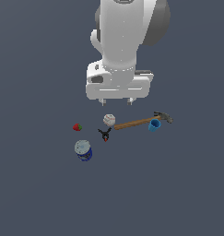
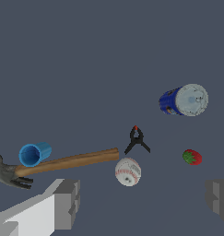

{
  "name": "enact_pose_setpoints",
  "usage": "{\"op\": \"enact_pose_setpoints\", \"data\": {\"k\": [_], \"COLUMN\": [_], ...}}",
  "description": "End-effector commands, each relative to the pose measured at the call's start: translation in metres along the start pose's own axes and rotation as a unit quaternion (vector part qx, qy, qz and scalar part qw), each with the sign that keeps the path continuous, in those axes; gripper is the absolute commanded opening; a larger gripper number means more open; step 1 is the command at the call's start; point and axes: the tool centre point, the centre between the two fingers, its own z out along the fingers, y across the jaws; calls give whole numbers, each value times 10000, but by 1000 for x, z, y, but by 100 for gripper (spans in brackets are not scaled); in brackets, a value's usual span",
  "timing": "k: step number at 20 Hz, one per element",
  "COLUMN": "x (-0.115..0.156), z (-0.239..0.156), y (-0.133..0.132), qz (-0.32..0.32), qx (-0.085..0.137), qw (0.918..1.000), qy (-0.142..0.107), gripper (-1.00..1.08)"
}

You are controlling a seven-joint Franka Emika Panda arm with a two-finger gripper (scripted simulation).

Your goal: Pick up a designated object from a clutter of objects.

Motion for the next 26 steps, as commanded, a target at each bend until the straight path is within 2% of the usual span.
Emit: {"op": "enact_pose_setpoints", "data": {"k": [1,18,26], "x": [0,5,18], "z": [0,2,17], "y": [0,6,21], "qz": [0,-250,-538], "qx": [0,-90,-108], "qw": [10000,9996,9985], "qy": [0,-2,24], "gripper": [100,100,100]}}
